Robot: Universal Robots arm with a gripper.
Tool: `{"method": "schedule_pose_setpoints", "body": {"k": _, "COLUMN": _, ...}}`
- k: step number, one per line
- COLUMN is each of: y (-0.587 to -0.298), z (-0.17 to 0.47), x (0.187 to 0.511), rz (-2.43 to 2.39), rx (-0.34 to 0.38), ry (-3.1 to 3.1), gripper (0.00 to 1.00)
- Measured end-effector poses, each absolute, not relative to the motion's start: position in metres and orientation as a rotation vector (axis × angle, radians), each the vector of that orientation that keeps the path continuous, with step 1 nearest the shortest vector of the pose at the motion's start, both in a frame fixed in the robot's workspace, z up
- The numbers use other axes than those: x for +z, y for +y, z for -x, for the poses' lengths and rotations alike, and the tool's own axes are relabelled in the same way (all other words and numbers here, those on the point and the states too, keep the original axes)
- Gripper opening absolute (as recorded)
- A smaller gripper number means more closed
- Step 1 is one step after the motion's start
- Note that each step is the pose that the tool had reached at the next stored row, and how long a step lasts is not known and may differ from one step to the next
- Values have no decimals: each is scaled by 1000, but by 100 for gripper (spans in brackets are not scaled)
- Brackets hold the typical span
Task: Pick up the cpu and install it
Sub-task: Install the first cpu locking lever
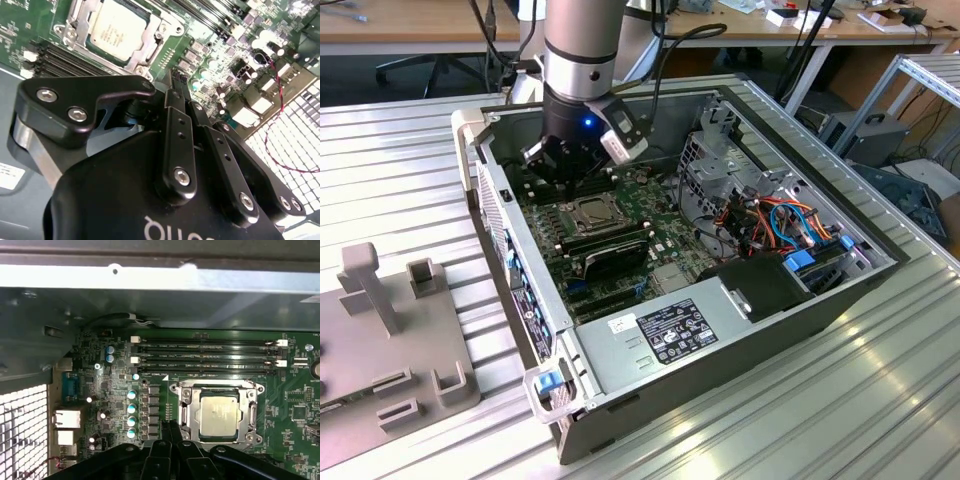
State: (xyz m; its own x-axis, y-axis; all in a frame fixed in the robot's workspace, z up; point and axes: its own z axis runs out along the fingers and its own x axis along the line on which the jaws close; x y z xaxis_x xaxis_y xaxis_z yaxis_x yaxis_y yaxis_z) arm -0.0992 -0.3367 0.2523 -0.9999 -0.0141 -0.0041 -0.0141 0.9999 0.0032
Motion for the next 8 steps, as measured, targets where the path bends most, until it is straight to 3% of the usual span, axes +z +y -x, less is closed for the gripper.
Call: {"method": "schedule_pose_setpoints", "body": {"k": 8, "y": -332, "z": 106, "x": 251, "rz": 31, "rx": 19, "ry": 3134, "gripper": 11}}
